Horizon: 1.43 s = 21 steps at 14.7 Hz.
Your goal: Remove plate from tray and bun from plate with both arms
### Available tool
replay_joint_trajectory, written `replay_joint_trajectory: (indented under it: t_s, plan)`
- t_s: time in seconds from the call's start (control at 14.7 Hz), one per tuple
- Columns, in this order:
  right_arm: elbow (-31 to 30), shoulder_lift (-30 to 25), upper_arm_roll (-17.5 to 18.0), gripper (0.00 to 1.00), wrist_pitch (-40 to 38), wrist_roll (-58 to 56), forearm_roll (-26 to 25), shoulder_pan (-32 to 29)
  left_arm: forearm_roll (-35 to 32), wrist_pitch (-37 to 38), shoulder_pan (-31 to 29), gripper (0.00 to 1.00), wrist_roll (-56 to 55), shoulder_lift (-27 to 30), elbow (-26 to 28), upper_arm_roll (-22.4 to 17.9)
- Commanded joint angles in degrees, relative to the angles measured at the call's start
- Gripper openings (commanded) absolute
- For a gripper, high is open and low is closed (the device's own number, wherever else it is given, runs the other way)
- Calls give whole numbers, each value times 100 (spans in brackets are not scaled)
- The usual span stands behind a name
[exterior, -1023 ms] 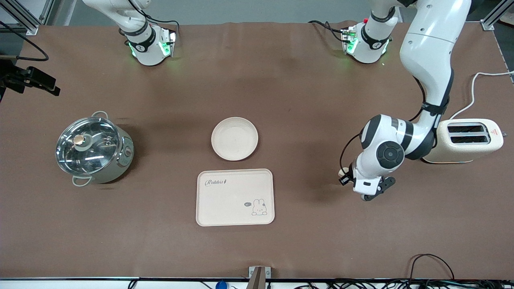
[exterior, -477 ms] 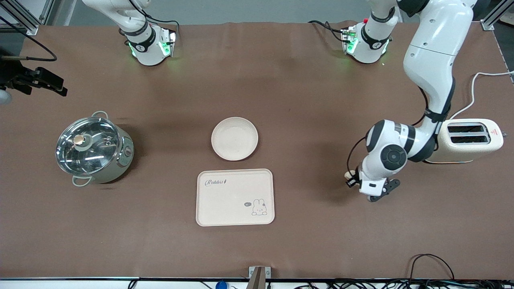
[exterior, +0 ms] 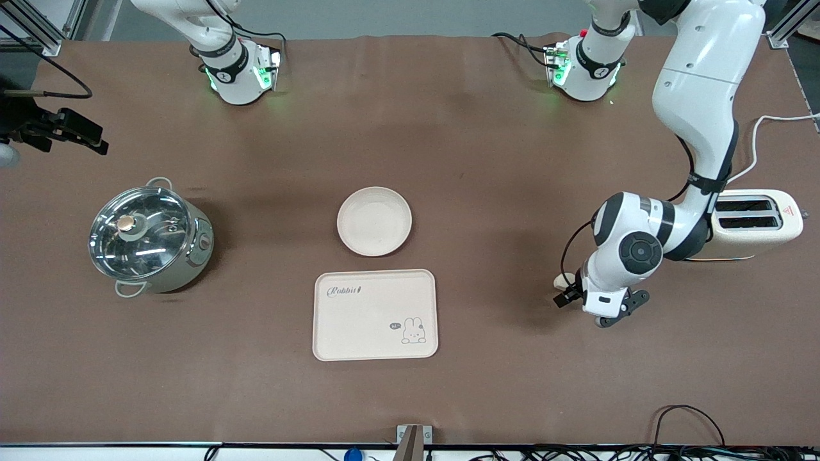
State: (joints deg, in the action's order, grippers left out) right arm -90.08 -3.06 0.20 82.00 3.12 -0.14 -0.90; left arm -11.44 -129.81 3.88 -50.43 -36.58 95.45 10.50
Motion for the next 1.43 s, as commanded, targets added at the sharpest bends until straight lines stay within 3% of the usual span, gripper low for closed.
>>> replay_joint_trajectory:
  t_s: [0.0, 0.34, 0.89, 1.23, 1.36]
  plan:
    - [-124, -81, -2, 100, 96, 101, -13, -24, -113, 1050, -10, 100, 409, 527, -507, 84]
    - [-115, -72, 6, 100, 185, 206, -13, -6, -78, 2037, -246, 100, 2149, 1230, -1274, 49]
    - [-229, -80, -2, 100, 106, 486, -21, -15, 167, 3048, -580, 100, 4259, 2584, -1292, 58]
    - [-316, -89, -11, 100, 88, 540, -74, -24, 642, 3662, -581, 100, 4822, 3112, -1257, -171]
    - [-343, -98, -11, 100, 123, 540, -310, -24, 757, 3831, -598, 100, 5121, 3288, -1195, -241]
